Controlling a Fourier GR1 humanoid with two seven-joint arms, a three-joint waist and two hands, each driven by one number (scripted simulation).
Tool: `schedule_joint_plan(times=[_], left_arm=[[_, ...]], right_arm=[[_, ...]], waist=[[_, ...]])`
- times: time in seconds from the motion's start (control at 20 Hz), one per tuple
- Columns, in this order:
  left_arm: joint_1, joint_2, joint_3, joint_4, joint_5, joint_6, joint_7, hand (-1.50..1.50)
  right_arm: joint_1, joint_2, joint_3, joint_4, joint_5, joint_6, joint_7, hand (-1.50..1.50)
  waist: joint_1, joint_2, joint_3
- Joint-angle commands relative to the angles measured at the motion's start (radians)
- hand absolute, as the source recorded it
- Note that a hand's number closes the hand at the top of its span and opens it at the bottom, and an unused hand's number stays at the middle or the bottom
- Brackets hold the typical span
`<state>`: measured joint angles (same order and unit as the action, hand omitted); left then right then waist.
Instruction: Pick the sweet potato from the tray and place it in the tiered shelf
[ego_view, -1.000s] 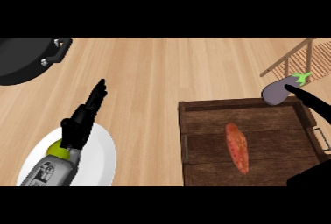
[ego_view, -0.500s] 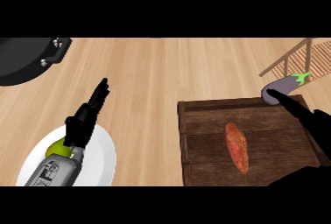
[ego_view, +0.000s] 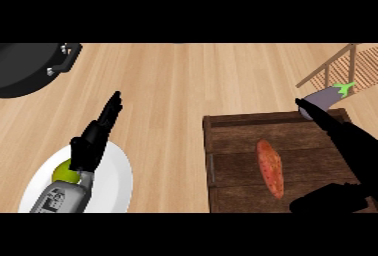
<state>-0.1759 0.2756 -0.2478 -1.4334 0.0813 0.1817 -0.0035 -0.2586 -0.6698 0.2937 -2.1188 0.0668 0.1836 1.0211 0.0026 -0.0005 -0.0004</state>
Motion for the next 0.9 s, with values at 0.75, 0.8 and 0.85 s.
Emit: schedule_joint_plan(times=[0.75, 0.8, 0.85], left_arm=[[-0.053, -0.061, 0.083, -0.020, -0.041, -0.073, 0.075, 0.00], [0.007, -0.062, 0.057, -0.038, -0.077, -0.052, 0.051, 0.00], [-0.006, -0.045, 0.094, -0.033, -0.066, -0.083, 0.038, 0.00]], right_arm=[[0.031, 0.181, 0.072, 0.064, 0.187, 0.093, 0.070, -1.50], [0.051, 0.143, 0.019, 0.134, 0.163, 0.111, -0.021, -1.50], [0.063, 0.175, 0.038, 0.099, 0.211, 0.109, -0.011, -1.50]], waist=[[-0.001, 0.000, 0.000], [0.001, 0.000, 0.000], [-0.001, 0.000, 0.000]])
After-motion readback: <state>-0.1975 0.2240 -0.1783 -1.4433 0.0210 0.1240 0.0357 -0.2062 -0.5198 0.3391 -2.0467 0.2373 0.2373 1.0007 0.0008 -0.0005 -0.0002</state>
